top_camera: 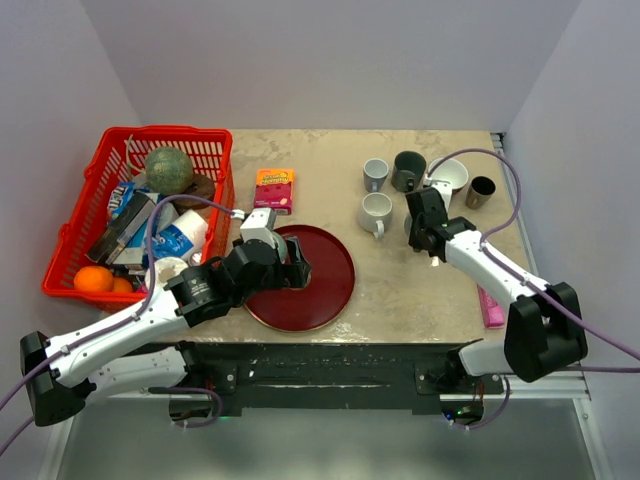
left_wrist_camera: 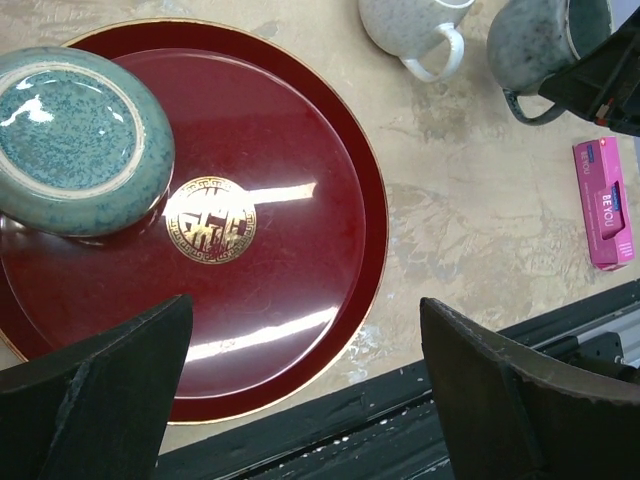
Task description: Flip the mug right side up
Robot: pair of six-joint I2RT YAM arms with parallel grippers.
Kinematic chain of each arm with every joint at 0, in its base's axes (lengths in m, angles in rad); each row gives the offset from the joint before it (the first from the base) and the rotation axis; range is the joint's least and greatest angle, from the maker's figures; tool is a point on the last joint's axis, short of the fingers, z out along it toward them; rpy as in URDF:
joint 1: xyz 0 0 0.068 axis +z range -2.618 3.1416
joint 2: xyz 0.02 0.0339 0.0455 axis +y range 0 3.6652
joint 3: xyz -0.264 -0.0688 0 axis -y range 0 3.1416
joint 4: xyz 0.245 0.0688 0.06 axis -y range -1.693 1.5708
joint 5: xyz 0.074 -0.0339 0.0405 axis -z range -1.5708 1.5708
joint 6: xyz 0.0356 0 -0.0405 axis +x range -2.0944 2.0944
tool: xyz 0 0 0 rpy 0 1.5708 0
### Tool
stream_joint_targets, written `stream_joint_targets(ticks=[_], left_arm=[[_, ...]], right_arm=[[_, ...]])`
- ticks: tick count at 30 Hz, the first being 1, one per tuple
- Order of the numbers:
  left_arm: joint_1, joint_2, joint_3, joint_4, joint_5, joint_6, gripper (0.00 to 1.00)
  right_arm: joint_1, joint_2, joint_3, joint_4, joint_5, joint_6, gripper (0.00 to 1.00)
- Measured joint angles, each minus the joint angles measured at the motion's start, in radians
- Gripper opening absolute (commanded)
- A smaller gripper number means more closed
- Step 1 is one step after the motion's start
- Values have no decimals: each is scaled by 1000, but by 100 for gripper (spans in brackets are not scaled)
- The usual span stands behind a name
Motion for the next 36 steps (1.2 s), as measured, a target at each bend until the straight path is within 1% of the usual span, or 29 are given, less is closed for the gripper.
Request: stream_joint_targets(ticks=[6,13,16,17,19,20,22,23,25,26,30,31,36], left_arm=[[0,16,0,-8,-9,-1,99],[0,35,0,-56,-41,-12,99],[0,41,0,-78,-56,-21,99],[0,46,0,-87,-63,-28,99],[0,63,6,-108,-76,-37,99],[0,73,10,-116,-83,-39,99],[1,100,24,-147,-101,-56,99],[3,114,34,-163,-114,-63,99],[8,145,54,-198,-136,-82,99],[10,159,64,-217,-150,-92,99],[14,212,112,-291,-201,-130,99],[14,229,126,-313,-219,-144,99],[16,275,153,-403,-286,-213,99]], right_arm=[[-31,24,-8,41,-21,-8,0],[-63,115,-8,84,-56,-19,0],[-65,124,-8,101,-55,-27,0],[-69,127,-8,110,-58,-27,7],[-70,133,-8,127,-58,-29,23],[-71,135,-8,134,-60,-29,38],[-73,135,-8,143,-71,-26,50],[-74,135,-8,150,-77,-26,57],[-74,129,-8,161,-83,-24,62],[-74,122,-8,162,-85,-25,67],[-76,68,-5,155,-92,-24,73],[-76,51,6,145,-96,-24,76],[-76,-2,38,126,-110,-19,80]])
